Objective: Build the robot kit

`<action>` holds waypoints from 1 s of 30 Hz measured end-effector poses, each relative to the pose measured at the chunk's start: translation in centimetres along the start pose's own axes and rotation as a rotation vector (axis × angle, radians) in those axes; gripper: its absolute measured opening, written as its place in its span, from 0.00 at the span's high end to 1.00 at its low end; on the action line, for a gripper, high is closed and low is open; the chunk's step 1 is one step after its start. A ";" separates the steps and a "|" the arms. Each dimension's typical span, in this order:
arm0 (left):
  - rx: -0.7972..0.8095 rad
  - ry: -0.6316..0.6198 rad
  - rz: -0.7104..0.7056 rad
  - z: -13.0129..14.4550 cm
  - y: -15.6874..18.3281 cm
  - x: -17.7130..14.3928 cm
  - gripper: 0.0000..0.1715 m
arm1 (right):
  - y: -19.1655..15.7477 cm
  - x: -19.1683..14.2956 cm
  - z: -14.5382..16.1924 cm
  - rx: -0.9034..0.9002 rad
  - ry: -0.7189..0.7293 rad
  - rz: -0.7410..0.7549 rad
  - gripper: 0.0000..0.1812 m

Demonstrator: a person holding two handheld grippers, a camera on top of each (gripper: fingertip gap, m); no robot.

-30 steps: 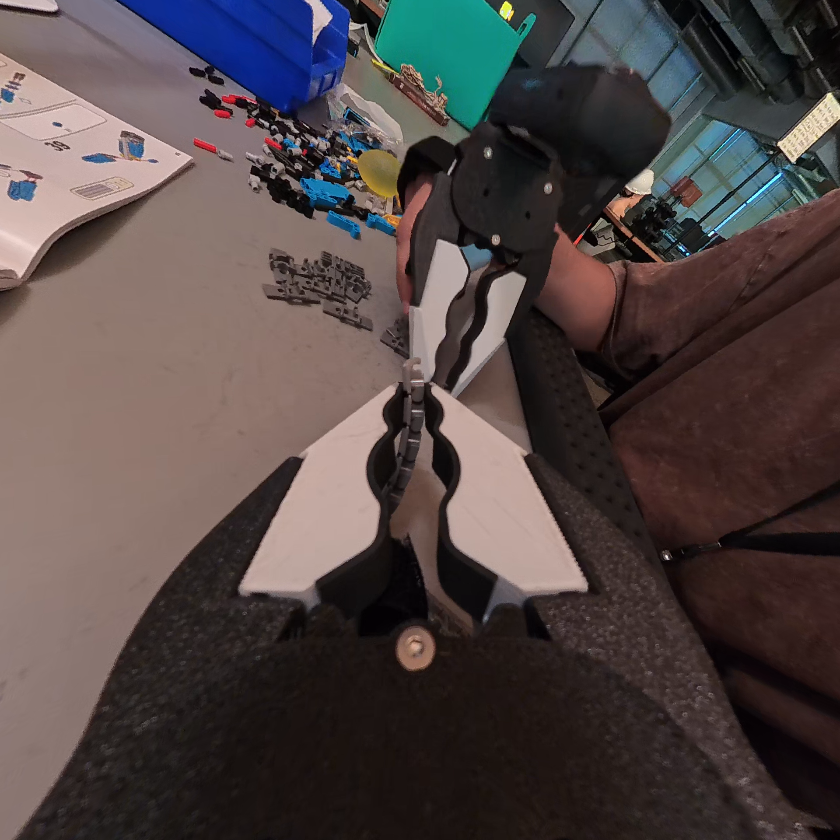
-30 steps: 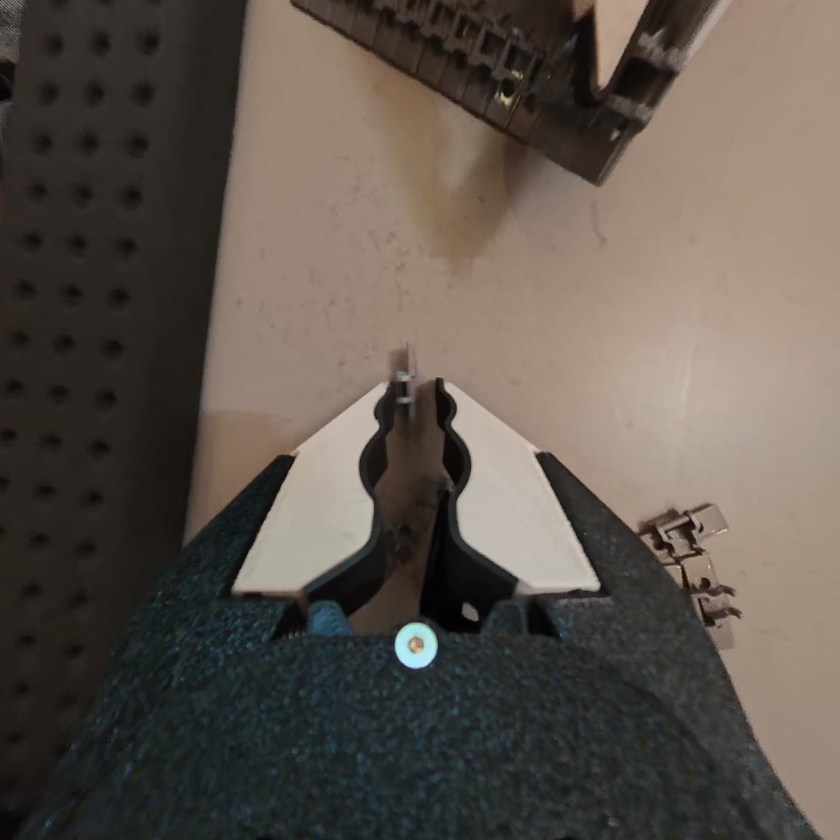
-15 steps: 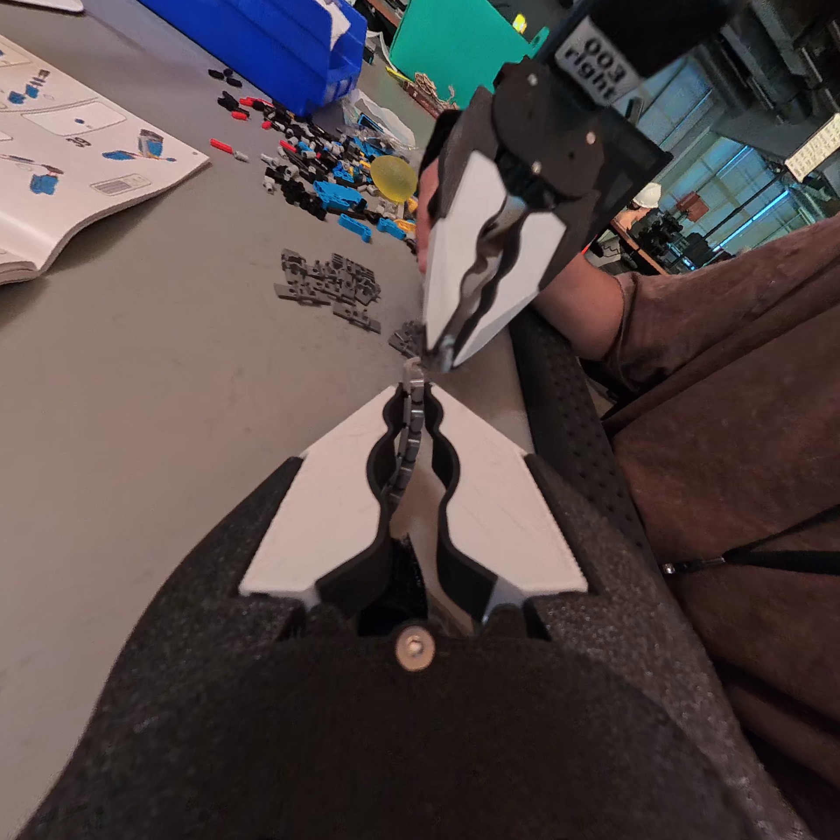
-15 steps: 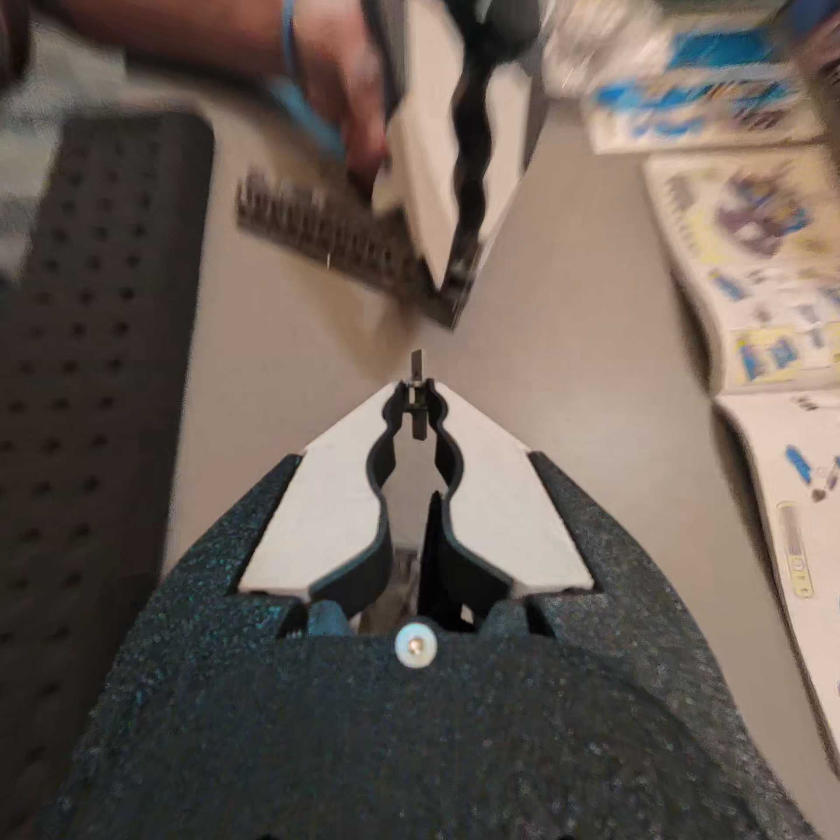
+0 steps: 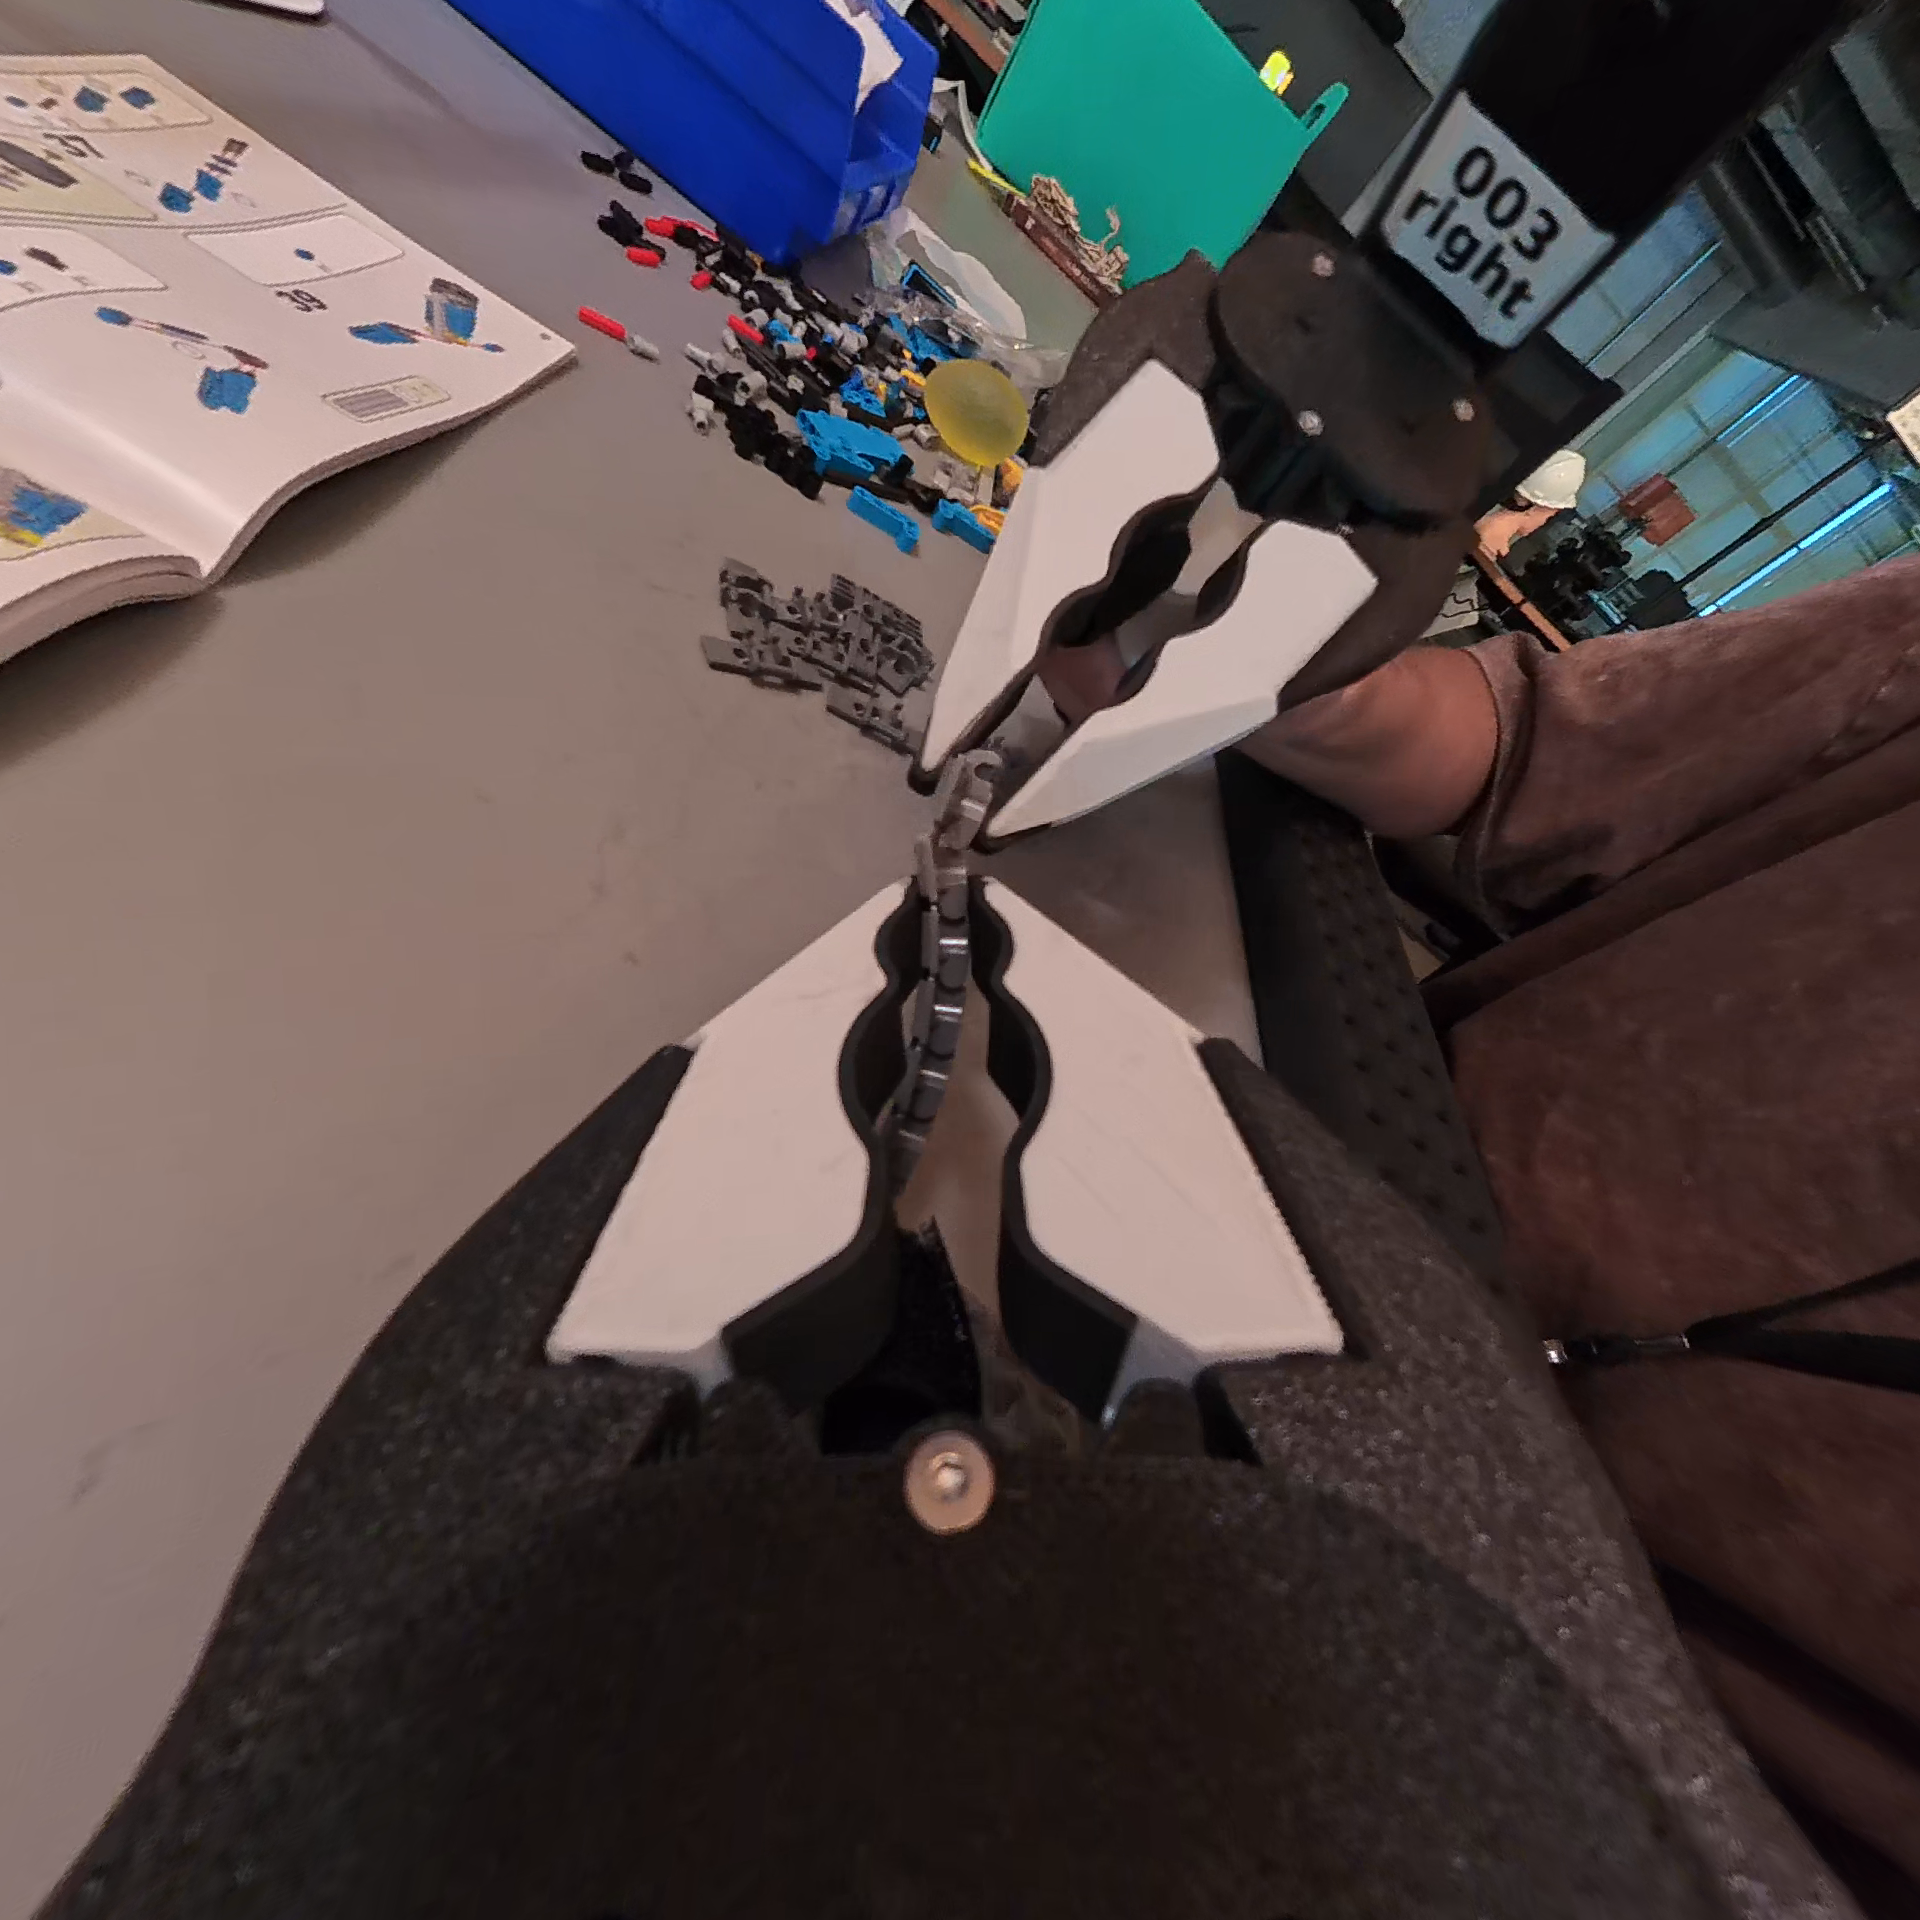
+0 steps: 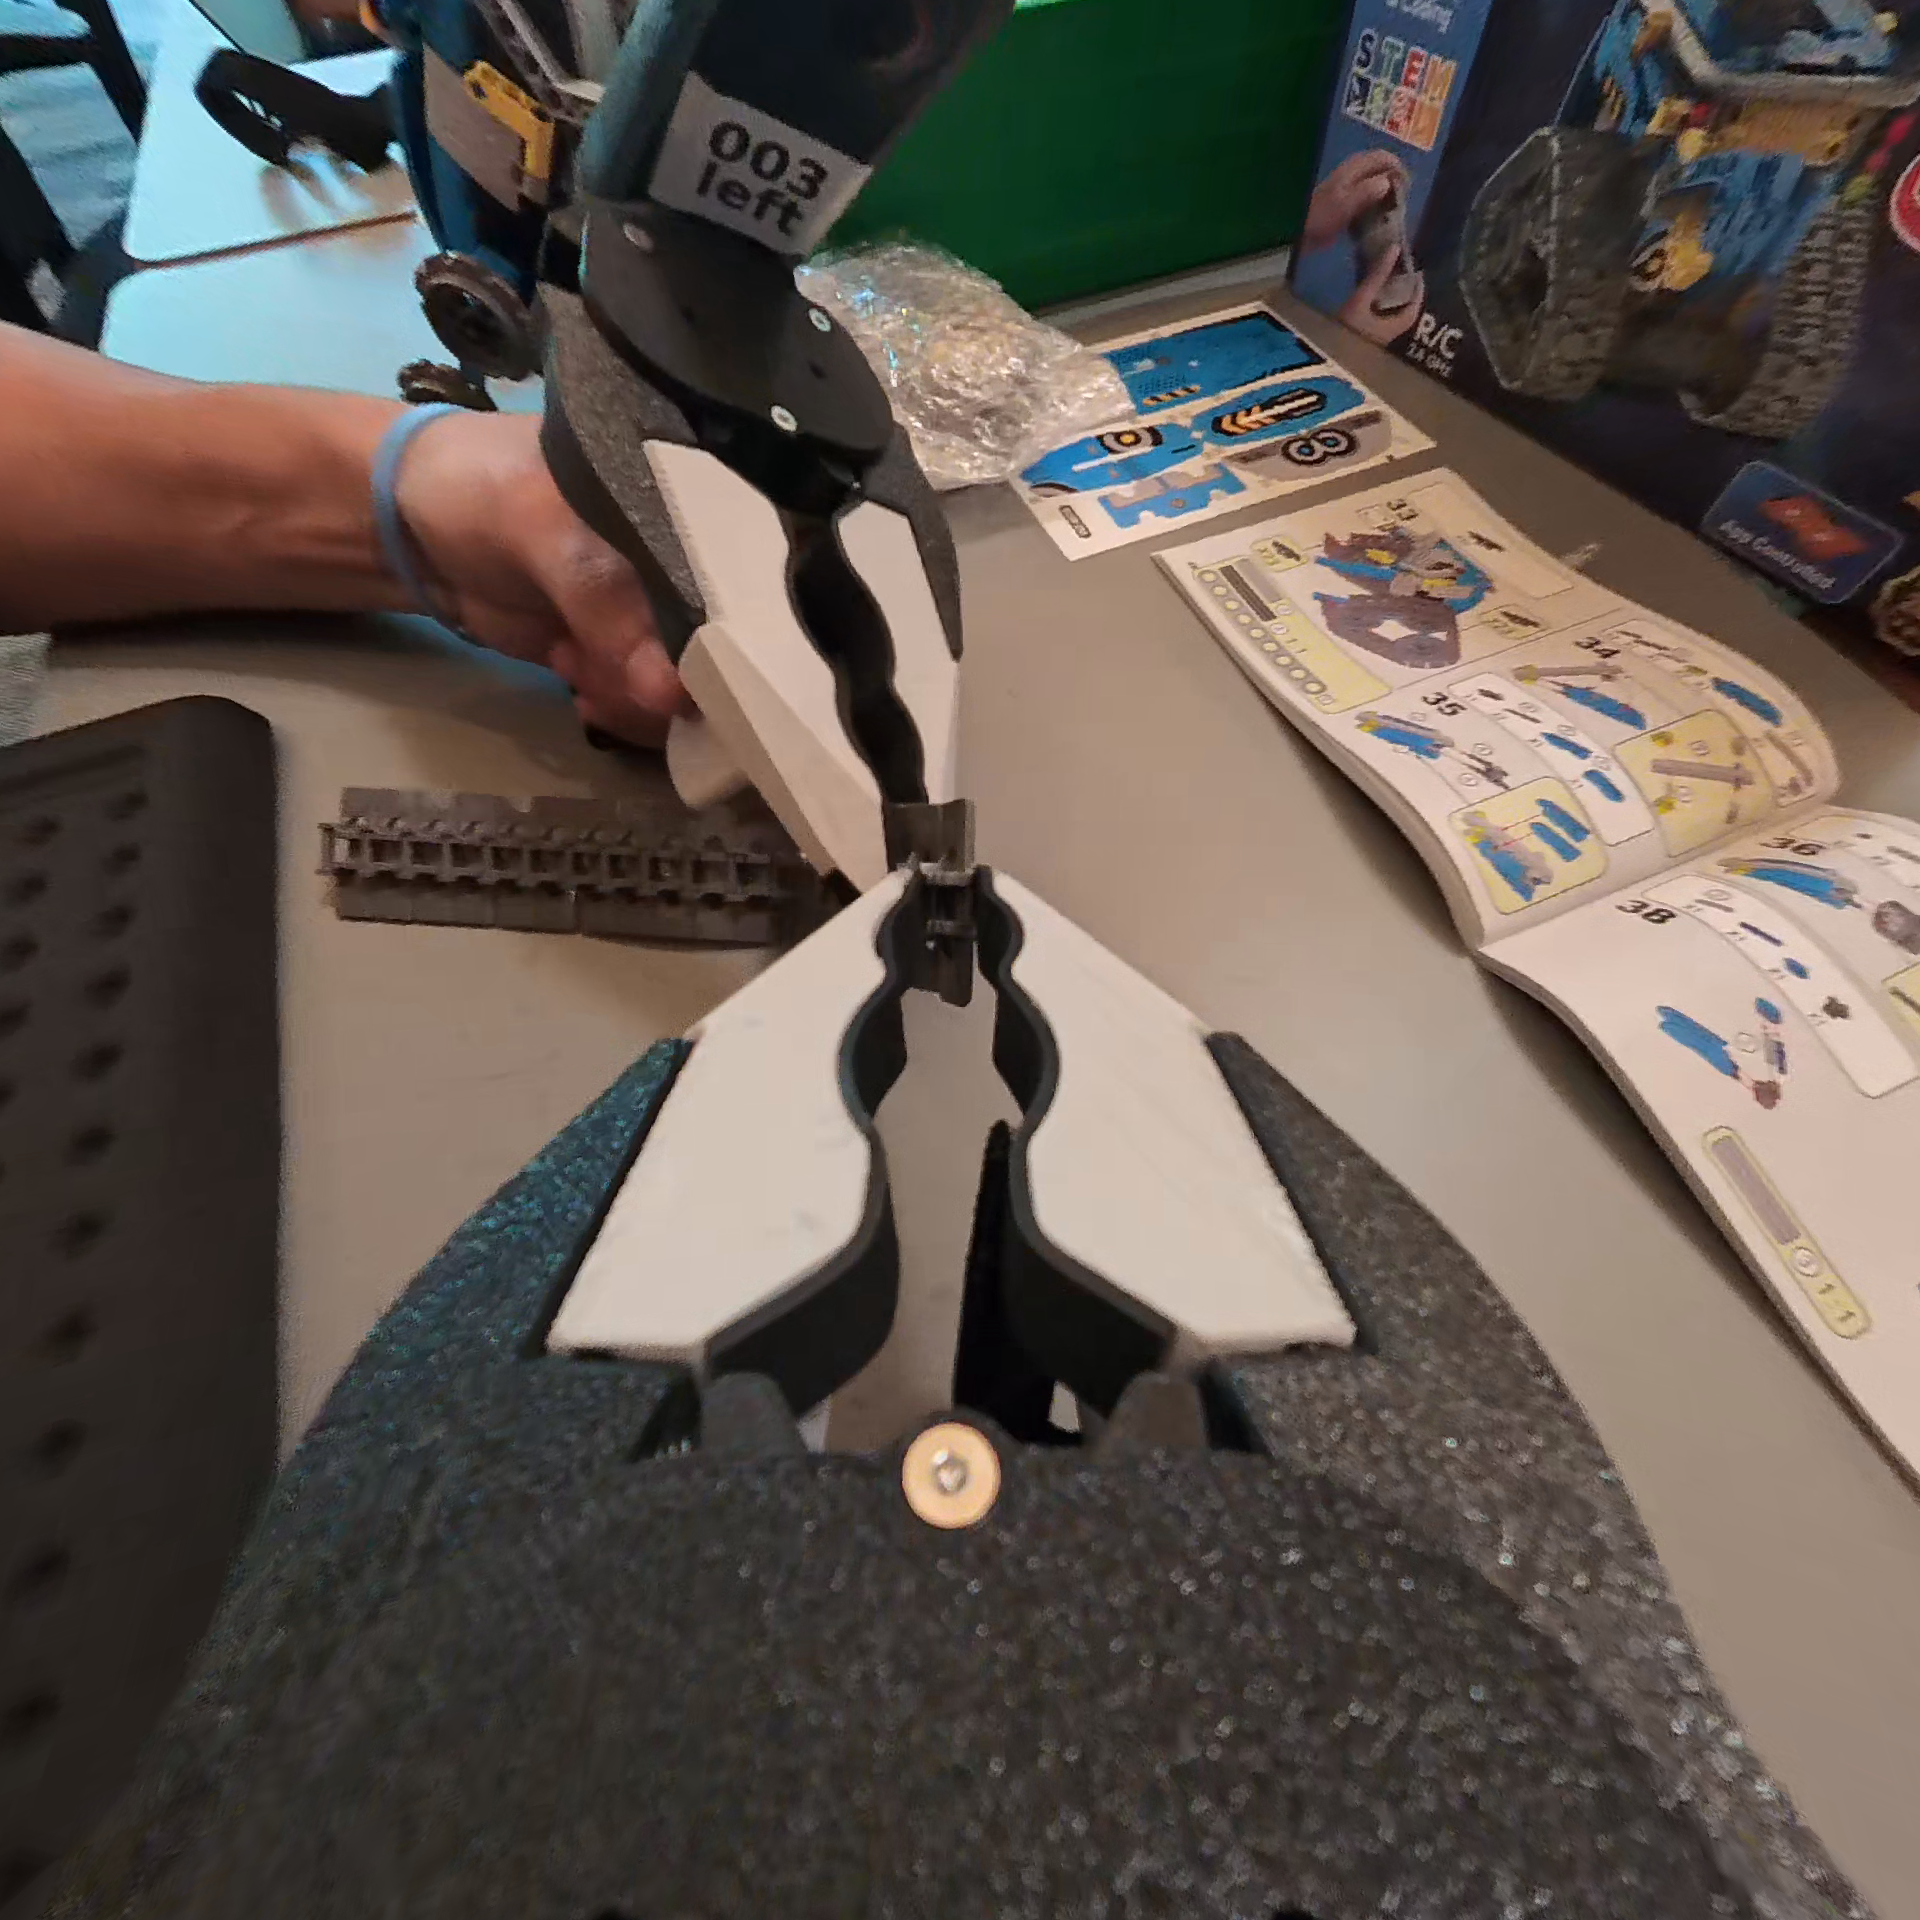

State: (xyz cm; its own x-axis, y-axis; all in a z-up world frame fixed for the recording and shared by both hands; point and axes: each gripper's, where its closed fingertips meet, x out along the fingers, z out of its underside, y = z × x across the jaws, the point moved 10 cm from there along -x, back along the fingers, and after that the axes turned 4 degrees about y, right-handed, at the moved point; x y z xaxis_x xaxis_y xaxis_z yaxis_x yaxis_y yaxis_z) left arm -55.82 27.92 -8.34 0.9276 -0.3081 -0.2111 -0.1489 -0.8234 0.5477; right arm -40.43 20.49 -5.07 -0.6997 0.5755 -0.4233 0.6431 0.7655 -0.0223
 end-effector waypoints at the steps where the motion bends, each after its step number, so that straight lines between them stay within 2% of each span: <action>1: 0.007 -0.005 -0.011 0.0 0.0 0.0 0.96 | -0.1 0.1 0.0 -0.014 -0.012 0.013 0.95; 8: 0.105 0.028 -0.048 0.0 0.8 -0.2 0.97 | -0.8 -0.1 -0.1 -0.047 0.012 0.063 0.95; 14: 0.126 0.037 -0.060 0.0 1.1 0.0 0.95 | -2.2 0.2 -0.3 -0.224 -0.065 0.228 0.95; 18: 0.165 -0.010 -0.101 0.2 1.3 0.4 0.96 | -1.6 0.3 0.1 -0.105 -0.095 0.173 0.96; 22: 0.194 -0.017 -0.081 0.3 1.6 0.6 0.95 | 0.1 -0.3 0.6 0.157 -0.014 -0.019 0.95; 25: 0.138 -0.026 -0.097 0.2 0.9 0.7 0.96 | -0.6 -0.2 0.4 -0.061 -0.054 0.050 0.95; 30: 0.104 -0.019 -0.091 0.1 0.6 0.6 0.96 | 0.0 -0.3 0.5 0.056 -0.040 -0.007 0.95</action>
State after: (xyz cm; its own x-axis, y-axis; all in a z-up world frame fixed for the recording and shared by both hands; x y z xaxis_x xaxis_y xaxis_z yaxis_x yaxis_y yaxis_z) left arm -55.39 27.15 -8.22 0.9322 -0.2386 -0.2720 -0.1005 -0.8930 0.4388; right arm -40.06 20.23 -5.41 -0.6924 0.5571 -0.4585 0.6551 0.7517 -0.0759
